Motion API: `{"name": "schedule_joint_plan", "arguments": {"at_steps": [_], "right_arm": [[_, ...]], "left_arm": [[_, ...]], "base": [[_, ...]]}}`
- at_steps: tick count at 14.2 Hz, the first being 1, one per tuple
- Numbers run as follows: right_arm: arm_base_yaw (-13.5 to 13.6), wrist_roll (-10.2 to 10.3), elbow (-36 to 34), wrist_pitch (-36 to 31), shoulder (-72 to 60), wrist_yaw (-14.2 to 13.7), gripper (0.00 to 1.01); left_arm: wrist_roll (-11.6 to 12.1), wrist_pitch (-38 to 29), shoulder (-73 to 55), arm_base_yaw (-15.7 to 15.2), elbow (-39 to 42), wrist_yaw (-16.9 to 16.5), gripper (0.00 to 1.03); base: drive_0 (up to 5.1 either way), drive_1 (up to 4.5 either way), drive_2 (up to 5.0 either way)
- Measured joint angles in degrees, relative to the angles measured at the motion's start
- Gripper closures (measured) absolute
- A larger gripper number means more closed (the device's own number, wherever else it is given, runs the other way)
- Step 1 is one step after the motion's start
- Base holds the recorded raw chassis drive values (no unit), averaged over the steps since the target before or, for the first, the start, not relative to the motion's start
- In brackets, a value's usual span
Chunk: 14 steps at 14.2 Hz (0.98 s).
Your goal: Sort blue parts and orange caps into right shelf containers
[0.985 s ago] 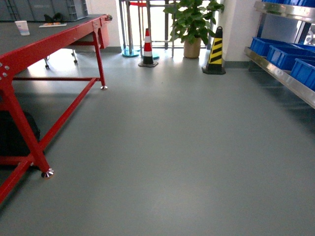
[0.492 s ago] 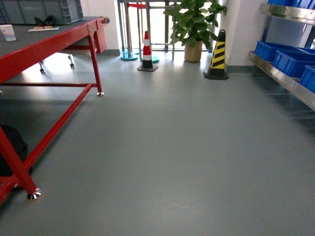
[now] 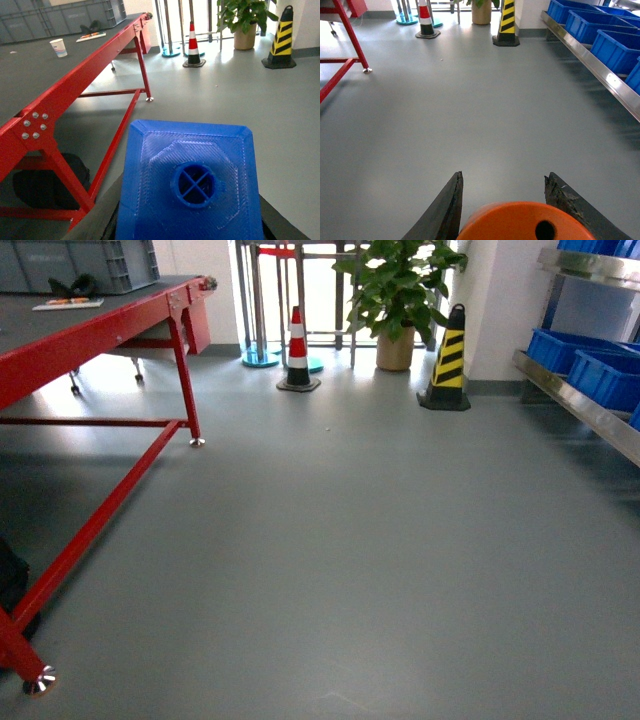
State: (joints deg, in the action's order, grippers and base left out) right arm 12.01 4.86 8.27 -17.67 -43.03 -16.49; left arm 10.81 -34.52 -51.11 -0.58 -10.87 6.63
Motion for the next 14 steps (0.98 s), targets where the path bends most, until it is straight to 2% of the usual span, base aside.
{"name": "schedule_joint_plan", "arguments": {"at_steps": [1,14], "right_arm": [[0.02,0.00,0.00,-0.37,0.02,0.07,0.59],[0.00,0.00,0.00,-0.11,0.02,0.02,0.59]], "left_arm": [[0.00,-0.37,0.20,-0.07,0.00,0.07,0.58],[0.00,-0.22,0.00,0.00,0.04,0.00,0.58]], "base": [[-0.1,4.19,-4.3],[-1.7,-1.74,-1.7]]}}
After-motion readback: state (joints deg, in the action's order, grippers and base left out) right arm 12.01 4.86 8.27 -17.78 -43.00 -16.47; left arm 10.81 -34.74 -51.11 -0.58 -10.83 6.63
